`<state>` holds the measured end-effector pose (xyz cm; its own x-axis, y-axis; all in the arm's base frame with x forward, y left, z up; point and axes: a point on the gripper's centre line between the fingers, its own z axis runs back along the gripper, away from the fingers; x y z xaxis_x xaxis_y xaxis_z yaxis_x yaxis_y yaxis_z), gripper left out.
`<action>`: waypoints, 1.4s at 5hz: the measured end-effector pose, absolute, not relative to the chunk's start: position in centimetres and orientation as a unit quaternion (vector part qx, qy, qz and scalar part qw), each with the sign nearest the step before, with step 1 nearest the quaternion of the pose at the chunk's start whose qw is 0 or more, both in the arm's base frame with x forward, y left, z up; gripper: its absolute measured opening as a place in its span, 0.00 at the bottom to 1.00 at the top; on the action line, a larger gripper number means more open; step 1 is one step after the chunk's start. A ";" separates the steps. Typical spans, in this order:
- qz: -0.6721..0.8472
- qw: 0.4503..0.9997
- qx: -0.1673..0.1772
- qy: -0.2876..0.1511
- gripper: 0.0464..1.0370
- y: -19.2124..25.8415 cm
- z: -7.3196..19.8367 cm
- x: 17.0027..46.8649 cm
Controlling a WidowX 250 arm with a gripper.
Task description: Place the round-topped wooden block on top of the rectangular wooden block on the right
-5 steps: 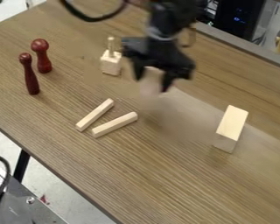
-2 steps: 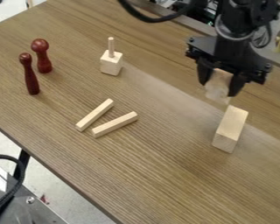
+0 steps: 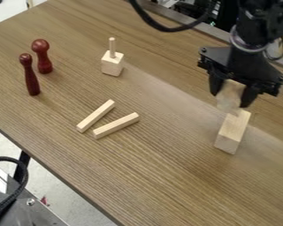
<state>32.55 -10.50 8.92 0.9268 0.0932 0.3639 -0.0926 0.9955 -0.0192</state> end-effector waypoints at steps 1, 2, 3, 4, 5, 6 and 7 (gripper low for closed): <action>0.033 0.984 0.000 -0.177 0.55 -11.7 8.3 32.1; 0.023 0.986 0.006 -0.163 0.55 -12.6 7.6 31.7; 0.035 0.986 0.009 -0.162 0.55 -12.5 7.6 31.7; 0.039 0.987 0.012 -0.158 0.55 -12.4 7.5 31.6; 0.053 0.988 0.022 -0.146 0.55 -12.0 7.4 31.2; 0.061 0.988 0.022 -0.143 0.55 -12.0 7.3 31.1; 0.065 0.988 0.022 -0.137 0.55 -12.0 7.3 30.9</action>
<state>30.91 -11.98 7.27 0.9538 0.1224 0.2743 -0.1346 0.9906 0.0260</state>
